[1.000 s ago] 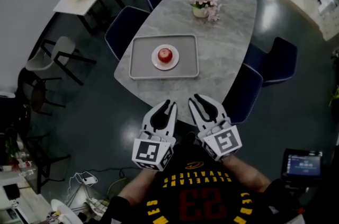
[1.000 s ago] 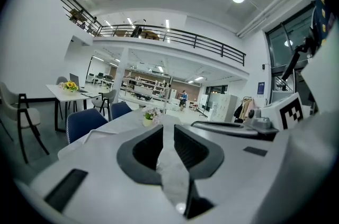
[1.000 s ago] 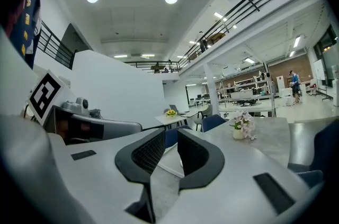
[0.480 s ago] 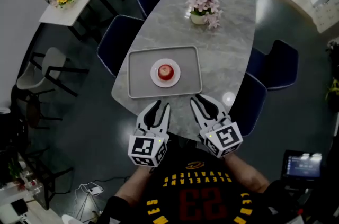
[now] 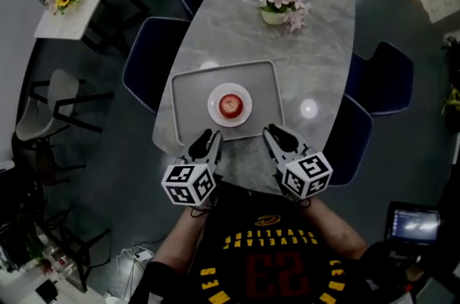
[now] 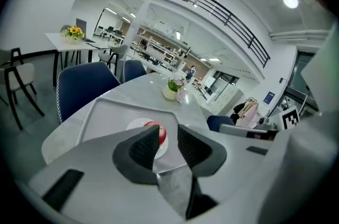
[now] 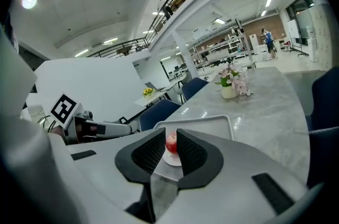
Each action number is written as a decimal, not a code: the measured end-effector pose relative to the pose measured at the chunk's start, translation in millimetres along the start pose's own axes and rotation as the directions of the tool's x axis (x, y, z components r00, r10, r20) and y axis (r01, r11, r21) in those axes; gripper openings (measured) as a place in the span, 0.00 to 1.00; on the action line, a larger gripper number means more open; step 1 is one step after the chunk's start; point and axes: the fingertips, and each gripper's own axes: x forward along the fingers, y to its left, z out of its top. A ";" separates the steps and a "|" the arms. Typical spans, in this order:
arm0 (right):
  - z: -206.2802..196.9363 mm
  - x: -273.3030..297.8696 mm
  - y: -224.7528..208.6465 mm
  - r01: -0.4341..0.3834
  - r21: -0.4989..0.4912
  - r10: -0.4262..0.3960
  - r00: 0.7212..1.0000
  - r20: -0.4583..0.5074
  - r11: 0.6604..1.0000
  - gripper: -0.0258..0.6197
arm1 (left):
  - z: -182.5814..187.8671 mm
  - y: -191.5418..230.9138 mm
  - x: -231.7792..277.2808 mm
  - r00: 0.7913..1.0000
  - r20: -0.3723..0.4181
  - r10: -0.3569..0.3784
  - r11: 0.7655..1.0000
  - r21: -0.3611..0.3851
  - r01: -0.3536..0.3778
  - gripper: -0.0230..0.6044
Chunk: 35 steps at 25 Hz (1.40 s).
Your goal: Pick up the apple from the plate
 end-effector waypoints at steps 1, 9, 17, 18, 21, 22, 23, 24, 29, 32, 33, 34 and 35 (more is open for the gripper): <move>-1.3 4.4 -3.4 0.012 0.005 -0.012 1.000 -0.010 1.000 0.13 | -0.8 6.1 4.8 1.000 -0.016 0.001 1.000 -0.008 -0.001 0.19; -11.0 44.4 -27.0 0.071 0.055 -0.067 0.995 -0.073 0.996 0.13 | -2.2 45.6 42.3 0.994 -0.107 0.003 1.000 -0.028 -0.006 0.19; -24.2 73.6 -50.7 0.121 0.099 -0.107 0.985 -0.137 0.988 0.13 | -6.9 77.7 69.4 0.985 -0.168 0.025 0.998 -0.053 -0.035 0.19; -26.4 77.0 -52.8 0.124 0.105 -0.108 0.983 -0.145 0.987 0.13 | -8.2 80.5 71.9 0.984 -0.175 0.026 0.998 -0.055 -0.037 0.19; -35.1 87.5 -59.5 0.127 0.128 -0.104 0.979 -0.175 0.984 0.13 | -13.7 86.6 81.3 0.979 -0.201 0.025 0.998 -0.053 -0.036 0.19; -38.1 90.6 -61.7 0.128 0.137 -0.101 0.977 -0.185 0.982 0.13 | -15.8 88.3 84.9 0.978 -0.209 0.026 0.998 -0.045 -0.036 0.19; -41.0 93.5 -63.7 0.129 0.145 -0.100 0.976 -0.194 0.981 0.13 | -18.0 90.0 88.3 0.976 -0.217 0.028 0.999 -0.034 -0.036 0.19; -43.8 96.0 -65.5 0.131 0.152 -0.099 0.974 -0.202 0.980 0.13 | -20.3 91.8 91.6 0.974 -0.225 0.030 0.999 -0.023 -0.036 0.19; -58.1 108.1 -81.7 0.161 0.153 -0.122 0.964 -0.238 0.975 0.13 | -32.5 104.1 108.2 0.964 -0.260 0.044 0.999 -0.010 -0.048 0.19; -67.2 117.2 -91.6 0.171 0.150 -0.128 0.957 -0.261 0.974 0.13 | -37.7 111.2 117.7 0.959 -0.279 0.053 0.999 0.007 -0.053 0.19; -70.3 119.9 -92.7 0.173 0.155 -0.126 0.955 -0.270 0.973 0.13 | -39.4 112.8 119.3 0.956 -0.289 0.050 0.999 0.009 -0.049 0.19; -73.5 122.4 -93.3 0.175 0.163 -0.124 0.952 -0.279 0.971 0.13 | -41.2 114.2 120.4 0.953 -0.299 0.044 0.999 0.005 -0.045 0.19; -77.0 124.6 -93.7 0.177 0.174 -0.122 0.949 -0.289 0.969 0.13 | -42.9 115.5 121.3 0.950 -0.310 0.037 0.999 -0.007 -0.041 0.19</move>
